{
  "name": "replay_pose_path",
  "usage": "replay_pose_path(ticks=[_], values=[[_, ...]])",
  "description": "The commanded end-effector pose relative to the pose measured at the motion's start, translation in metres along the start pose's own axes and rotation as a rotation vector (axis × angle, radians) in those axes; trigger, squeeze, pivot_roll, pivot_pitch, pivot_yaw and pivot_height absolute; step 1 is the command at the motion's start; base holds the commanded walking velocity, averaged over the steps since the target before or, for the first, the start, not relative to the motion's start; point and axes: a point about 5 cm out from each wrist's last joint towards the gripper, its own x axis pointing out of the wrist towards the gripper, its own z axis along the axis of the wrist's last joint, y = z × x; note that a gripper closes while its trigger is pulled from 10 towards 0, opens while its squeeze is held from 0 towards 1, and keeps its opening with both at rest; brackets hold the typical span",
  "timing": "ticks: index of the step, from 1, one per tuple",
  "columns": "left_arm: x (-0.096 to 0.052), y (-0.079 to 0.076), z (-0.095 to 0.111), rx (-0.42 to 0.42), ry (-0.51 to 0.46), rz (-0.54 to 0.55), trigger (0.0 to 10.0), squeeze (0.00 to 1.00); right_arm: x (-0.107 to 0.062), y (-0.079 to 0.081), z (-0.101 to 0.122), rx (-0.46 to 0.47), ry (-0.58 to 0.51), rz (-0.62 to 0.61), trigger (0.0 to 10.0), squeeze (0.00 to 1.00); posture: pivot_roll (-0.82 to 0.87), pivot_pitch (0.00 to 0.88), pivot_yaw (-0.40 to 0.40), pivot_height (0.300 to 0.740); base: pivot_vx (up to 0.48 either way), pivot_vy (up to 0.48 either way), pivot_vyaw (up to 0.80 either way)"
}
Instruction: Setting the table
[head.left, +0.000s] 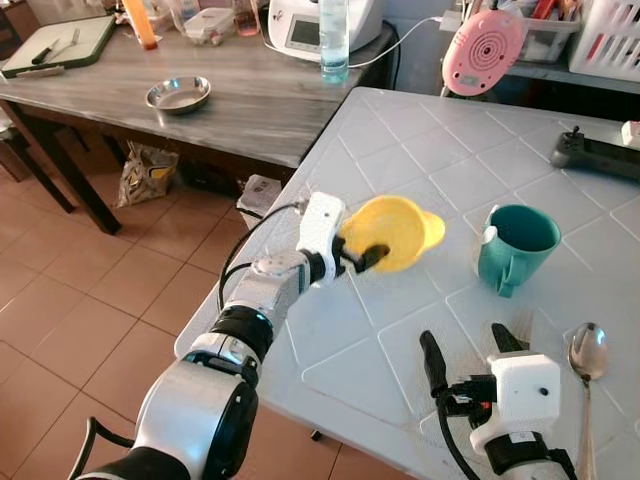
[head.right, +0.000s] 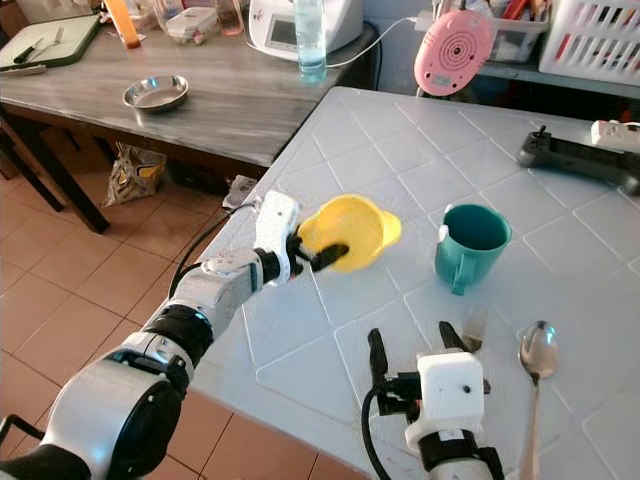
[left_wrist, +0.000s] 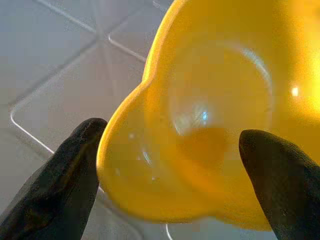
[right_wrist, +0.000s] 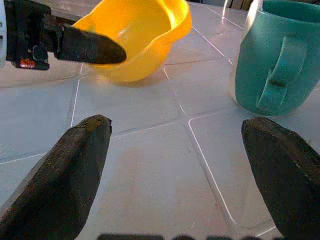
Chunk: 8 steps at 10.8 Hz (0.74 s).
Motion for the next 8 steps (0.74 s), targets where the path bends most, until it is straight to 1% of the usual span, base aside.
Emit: replay_pose_path(ticks=[1,3,4,5,6,7,8], values=[[0.000,0.004,0.006,0.009,0.019,0.015,10.0,0.00,0.000,0.002,0.004,0.000,-0.008,0.010,10.0,0.00,-0.09,0.123,0.088,0.740,0.000,0.000,0.00],[-0.003,0.013,0.014,-0.043,0.005,0.073,10.0,0.00,0.001,0.004,0.004,-0.016,-0.012,0.019,10.0,0.00,-0.09,0.120,0.088,0.740,0.000,0.000,0.00],[-0.004,0.016,0.018,-0.081,-0.008,0.100,10.0,0.00,0.001,0.004,0.004,-0.017,-0.011,0.020,10.0,0.00,-0.09,0.119,0.089,0.740,0.000,0.000,0.00],[-0.004,0.018,0.023,-0.071,-0.011,0.110,10.0,0.00,0.002,0.004,0.004,-0.017,-0.011,0.019,10.0,0.00,-0.09,0.119,0.089,0.740,0.000,0.000,0.00],[-0.005,0.019,0.028,-0.074,-0.014,0.105,4.7,0.00,0.002,0.005,0.004,-0.018,-0.011,0.017,10.0,0.00,-0.09,0.120,0.089,0.740,0.000,0.000,0.00],[-0.004,0.018,0.027,-0.082,0.000,0.103,3.7,0.00,0.003,0.005,0.004,-0.019,-0.010,0.018,10.0,0.00,-0.09,0.120,0.086,0.740,0.000,0.000,0.00],[-0.003,0.016,0.024,-0.101,0.029,0.094,3.3,0.00,0.003,0.006,0.004,-0.021,-0.009,0.023,10.0,0.00,-0.09,0.120,0.085,0.740,0.000,0.000,0.00]])
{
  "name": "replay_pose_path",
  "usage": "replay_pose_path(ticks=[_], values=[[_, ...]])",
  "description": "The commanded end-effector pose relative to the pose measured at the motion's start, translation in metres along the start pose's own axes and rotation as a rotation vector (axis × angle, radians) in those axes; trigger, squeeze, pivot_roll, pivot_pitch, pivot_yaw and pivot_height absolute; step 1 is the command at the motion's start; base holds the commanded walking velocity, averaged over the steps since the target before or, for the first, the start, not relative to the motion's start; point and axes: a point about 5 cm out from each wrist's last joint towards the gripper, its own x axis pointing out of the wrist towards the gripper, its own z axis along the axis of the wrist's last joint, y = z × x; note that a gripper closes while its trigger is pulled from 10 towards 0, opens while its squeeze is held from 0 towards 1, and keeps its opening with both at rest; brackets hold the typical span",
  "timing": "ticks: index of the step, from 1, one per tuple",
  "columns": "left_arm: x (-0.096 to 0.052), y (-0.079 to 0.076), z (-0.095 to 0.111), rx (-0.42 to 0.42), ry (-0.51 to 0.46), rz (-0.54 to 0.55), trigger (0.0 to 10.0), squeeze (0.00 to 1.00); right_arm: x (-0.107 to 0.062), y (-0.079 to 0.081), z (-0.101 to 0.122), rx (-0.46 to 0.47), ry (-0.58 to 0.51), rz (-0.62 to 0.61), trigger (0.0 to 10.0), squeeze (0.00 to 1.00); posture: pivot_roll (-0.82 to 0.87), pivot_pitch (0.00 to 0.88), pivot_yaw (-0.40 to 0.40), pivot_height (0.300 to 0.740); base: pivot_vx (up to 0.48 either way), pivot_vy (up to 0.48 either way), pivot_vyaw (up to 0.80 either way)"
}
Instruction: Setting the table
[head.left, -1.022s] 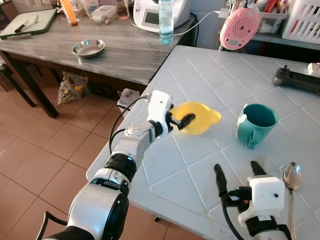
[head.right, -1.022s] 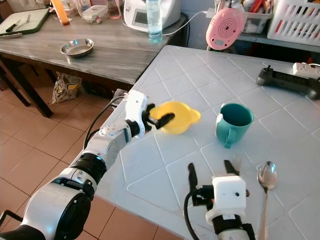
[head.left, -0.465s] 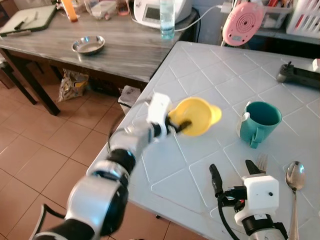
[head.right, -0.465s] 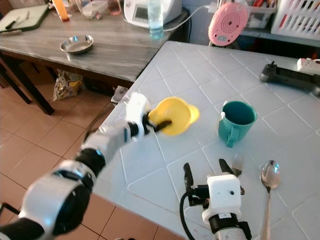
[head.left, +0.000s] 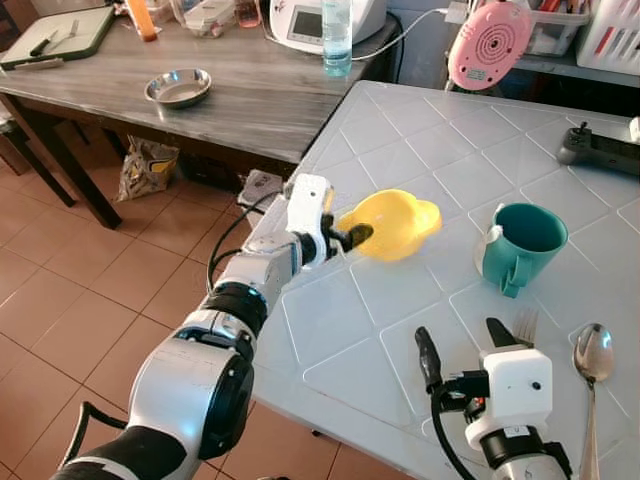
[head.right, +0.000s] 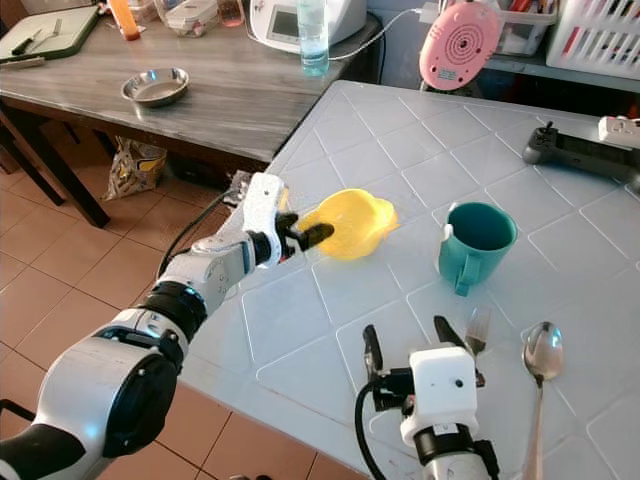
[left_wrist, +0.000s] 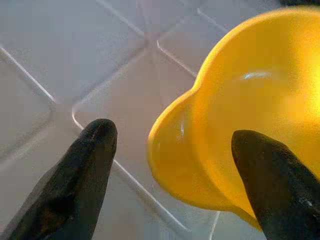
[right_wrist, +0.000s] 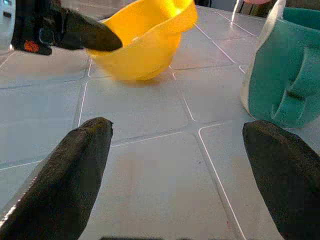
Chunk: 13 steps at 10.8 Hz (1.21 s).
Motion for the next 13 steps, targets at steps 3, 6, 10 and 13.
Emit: replay_pose_path(ticks=[3,6,10,13], values=[[0.002,-0.005,-0.003,-0.069,0.055,-0.041,10.0,0.00,0.001,0.002,0.001,0.000,0.005,0.012,10.0,0.00,-0.09,0.119,0.081,0.740,0.000,0.000,0.00],[0.001,-0.002,0.005,-0.098,0.017,-0.013,0.0,0.00,0.000,0.002,0.000,-0.006,0.008,0.016,10.0,0.00,-0.09,0.119,0.076,0.740,0.000,0.000,0.00],[-0.001,0.001,0.011,-0.068,-0.007,0.008,0.0,0.00,0.001,0.003,-0.002,-0.008,0.015,0.020,10.0,0.00,-0.08,0.119,0.075,0.740,0.000,0.000,0.00],[0.000,0.000,0.008,-0.077,0.017,0.006,0.0,0.00,0.002,0.004,-0.003,-0.006,0.018,0.019,10.0,0.00,-0.07,0.120,0.081,0.740,0.000,0.000,0.00]])
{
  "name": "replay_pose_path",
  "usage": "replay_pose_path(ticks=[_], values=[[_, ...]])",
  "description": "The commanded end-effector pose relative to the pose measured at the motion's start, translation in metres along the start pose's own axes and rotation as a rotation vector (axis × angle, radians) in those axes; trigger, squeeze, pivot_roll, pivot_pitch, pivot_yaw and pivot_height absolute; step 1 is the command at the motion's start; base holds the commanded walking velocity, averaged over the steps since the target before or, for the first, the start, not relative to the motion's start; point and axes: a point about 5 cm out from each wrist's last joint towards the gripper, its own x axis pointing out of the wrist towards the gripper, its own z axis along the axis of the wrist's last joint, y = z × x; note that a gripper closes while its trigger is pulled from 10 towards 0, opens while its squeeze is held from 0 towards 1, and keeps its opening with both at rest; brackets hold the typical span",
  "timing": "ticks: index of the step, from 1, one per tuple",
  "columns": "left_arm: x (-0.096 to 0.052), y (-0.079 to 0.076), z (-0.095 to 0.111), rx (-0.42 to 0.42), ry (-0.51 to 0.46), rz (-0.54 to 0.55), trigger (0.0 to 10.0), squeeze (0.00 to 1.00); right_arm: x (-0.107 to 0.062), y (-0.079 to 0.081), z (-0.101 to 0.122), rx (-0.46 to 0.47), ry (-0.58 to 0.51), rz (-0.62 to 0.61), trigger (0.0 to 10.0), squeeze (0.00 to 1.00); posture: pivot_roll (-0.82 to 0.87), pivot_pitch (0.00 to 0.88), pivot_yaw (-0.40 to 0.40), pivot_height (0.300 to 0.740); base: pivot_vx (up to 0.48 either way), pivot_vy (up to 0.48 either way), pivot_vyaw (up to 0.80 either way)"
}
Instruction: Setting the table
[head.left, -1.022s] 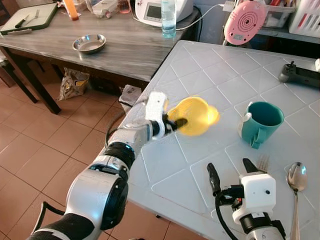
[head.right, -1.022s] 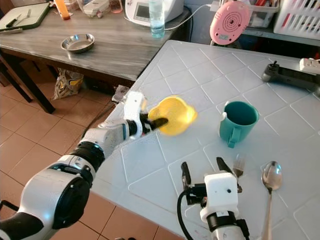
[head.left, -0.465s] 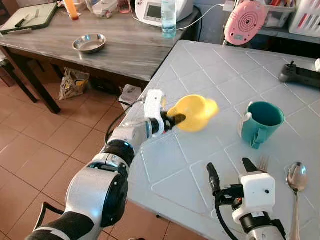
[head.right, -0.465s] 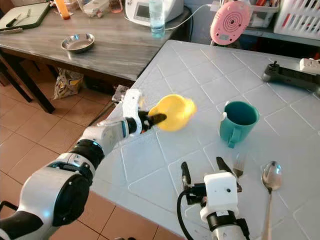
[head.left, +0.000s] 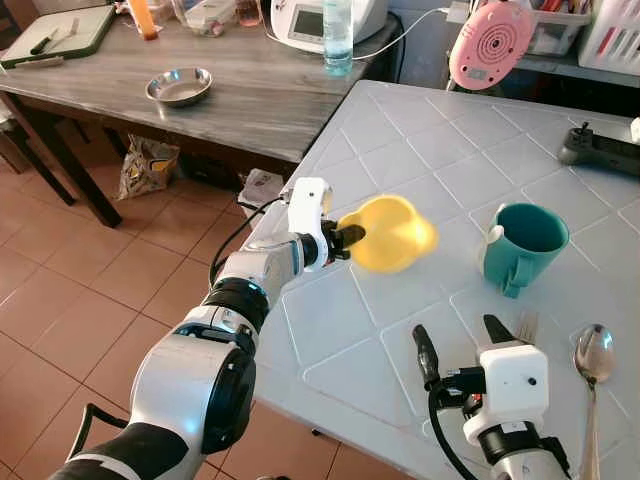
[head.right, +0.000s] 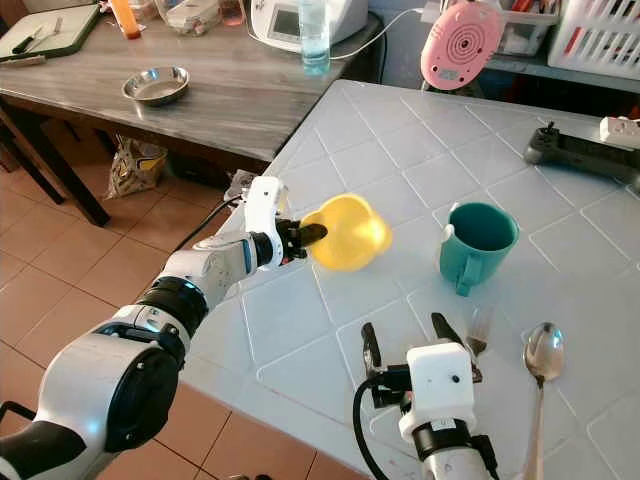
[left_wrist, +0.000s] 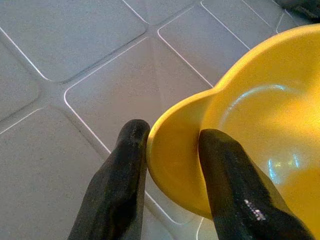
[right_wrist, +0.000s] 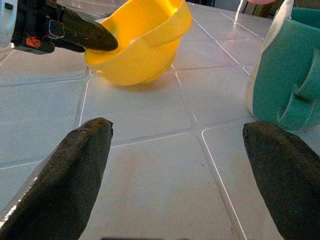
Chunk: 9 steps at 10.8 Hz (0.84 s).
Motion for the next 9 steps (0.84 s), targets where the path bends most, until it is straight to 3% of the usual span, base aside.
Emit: replay_pose_path(ticks=[1,4,9], values=[[-0.001,0.000,0.005,0.013,0.002,0.009,0.0,0.00,-0.001,0.004,-0.003,0.005,0.015,0.011,10.0,0.00,-0.07,0.118,0.081,0.740,0.000,0.000,0.00],[-0.002,0.003,0.011,0.008,-0.011,0.043,0.0,0.00,0.000,0.002,-0.003,0.008,0.010,0.008,10.0,0.00,-0.07,0.112,0.081,0.740,0.000,0.000,0.00],[-0.006,0.014,0.013,0.137,0.026,0.147,0.0,0.00,0.011,-0.002,0.011,-0.026,-0.068,-0.005,10.0,0.00,-0.05,0.103,0.082,0.740,0.000,0.000,0.00]])
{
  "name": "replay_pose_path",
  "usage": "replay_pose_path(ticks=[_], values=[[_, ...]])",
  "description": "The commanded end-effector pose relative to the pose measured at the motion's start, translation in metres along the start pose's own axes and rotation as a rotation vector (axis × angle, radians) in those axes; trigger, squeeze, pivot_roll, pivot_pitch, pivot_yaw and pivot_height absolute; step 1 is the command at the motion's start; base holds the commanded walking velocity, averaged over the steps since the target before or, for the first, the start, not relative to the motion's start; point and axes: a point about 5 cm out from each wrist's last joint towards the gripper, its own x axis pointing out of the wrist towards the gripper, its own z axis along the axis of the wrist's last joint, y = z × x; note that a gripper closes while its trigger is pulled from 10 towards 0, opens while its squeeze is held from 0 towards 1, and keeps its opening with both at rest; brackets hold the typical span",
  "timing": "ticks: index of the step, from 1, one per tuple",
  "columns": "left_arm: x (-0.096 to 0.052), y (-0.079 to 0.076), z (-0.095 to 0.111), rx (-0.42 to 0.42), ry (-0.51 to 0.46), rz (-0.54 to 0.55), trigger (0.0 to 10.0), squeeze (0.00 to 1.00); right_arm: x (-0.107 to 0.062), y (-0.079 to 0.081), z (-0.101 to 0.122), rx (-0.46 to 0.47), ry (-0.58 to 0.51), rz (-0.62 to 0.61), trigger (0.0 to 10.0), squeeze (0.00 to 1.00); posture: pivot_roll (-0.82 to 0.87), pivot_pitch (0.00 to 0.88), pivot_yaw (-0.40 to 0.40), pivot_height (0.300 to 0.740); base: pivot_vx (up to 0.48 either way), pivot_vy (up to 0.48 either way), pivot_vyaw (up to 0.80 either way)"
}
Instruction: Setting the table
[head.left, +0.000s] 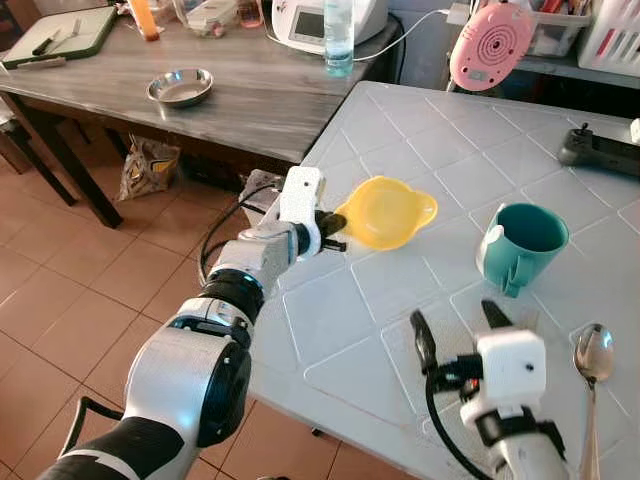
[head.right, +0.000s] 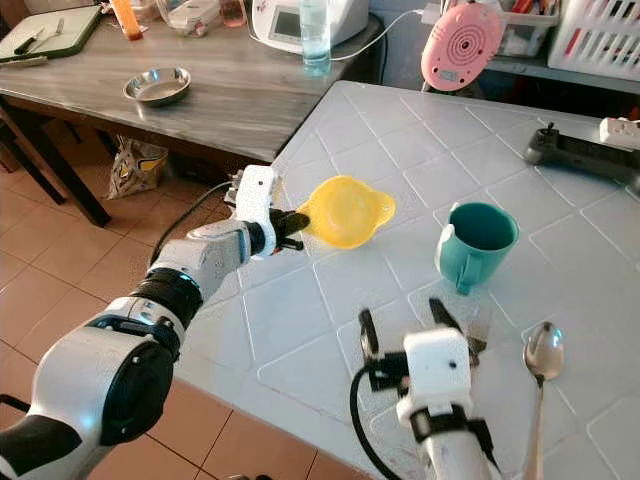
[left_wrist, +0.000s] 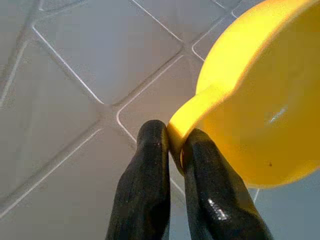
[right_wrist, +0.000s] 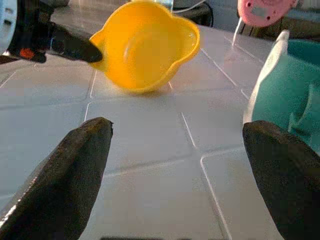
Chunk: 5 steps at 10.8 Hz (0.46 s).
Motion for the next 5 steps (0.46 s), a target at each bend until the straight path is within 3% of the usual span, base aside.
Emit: replay_pose_path(ticks=[1,3,5], values=[[-0.001,0.005,-0.005,0.019,0.031,0.023,0.0,0.00,0.000,-0.001,-0.001,-0.008,-0.001,-0.009,10.0,0.00,-0.05,0.101,0.084,0.740,0.000,0.000,0.00],[-0.002,0.006,-0.003,0.000,0.012,0.021,0.0,0.00,0.001,0.000,-0.002,-0.011,0.000,-0.010,10.0,0.00,-0.04,0.105,0.088,0.740,0.000,0.000,0.00],[-0.007,0.013,0.012,0.077,-0.050,0.063,0.0,0.00,0.002,0.000,-0.001,-0.011,-0.004,-0.018,10.0,0.00,-0.04,0.110,0.087,0.740,0.000,0.000,0.00]])
